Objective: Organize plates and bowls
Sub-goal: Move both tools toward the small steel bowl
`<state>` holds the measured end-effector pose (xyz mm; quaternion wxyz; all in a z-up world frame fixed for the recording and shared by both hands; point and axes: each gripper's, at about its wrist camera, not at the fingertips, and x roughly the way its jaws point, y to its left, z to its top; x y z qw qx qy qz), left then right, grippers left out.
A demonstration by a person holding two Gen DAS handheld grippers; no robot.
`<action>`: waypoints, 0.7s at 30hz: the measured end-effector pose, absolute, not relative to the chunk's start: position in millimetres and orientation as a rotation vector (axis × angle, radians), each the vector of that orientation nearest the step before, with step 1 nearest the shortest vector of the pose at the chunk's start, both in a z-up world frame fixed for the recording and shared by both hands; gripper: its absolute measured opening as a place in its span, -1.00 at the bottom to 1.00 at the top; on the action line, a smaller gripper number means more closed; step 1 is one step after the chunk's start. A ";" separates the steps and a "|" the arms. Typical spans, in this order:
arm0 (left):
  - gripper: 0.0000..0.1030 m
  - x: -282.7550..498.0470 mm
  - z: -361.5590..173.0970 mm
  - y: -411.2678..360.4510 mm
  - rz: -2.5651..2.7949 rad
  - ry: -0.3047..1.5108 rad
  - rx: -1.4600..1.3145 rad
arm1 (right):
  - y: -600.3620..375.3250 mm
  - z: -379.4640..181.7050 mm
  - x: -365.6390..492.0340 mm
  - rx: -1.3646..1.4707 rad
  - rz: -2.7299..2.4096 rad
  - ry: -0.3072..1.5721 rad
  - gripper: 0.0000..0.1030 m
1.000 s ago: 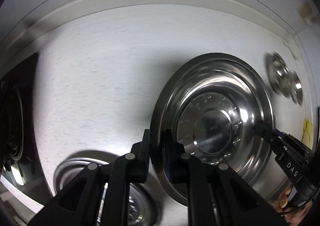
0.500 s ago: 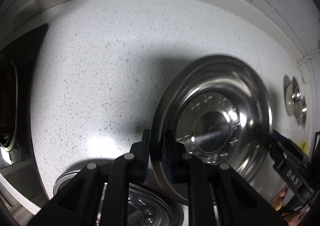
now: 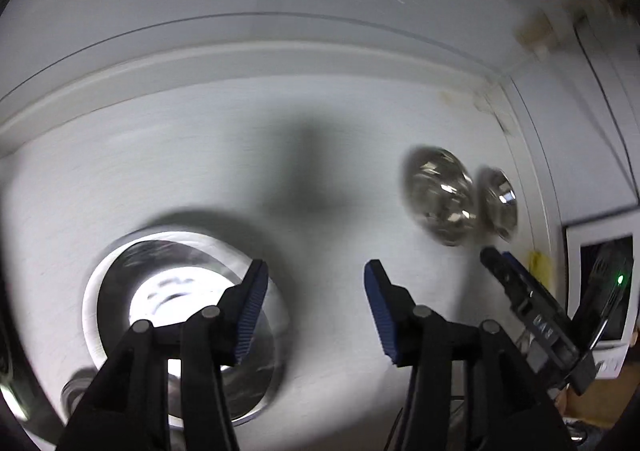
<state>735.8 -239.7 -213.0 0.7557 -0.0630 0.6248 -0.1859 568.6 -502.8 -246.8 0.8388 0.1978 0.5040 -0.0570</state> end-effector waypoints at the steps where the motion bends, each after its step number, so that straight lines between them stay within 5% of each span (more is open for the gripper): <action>1: -0.06 740.7 -218.4 -255.2 -0.423 1.369 -0.119 | -519.5 -249.6 569.2 0.452 -0.141 1.061 0.24; 8: -0.06 783.2 -258.7 -355.5 -0.443 1.480 -0.070 | -573.9 -285.5 585.3 0.606 -0.173 1.080 0.24; 19: -0.08 816.5 -306.5 -392.0 -0.297 1.542 -0.086 | -590.4 -331.4 618.7 0.724 -0.151 1.137 0.24; 20: -0.12 817.0 -308.2 -391.1 -0.291 1.544 -0.086 | -591.2 -334.3 621.6 0.724 -0.142 1.140 0.13; 21: -0.24 818.4 -310.7 -391.6 -0.276 1.540 -0.087 | -590.3 -334.9 622.6 0.719 -0.140 1.142 -0.26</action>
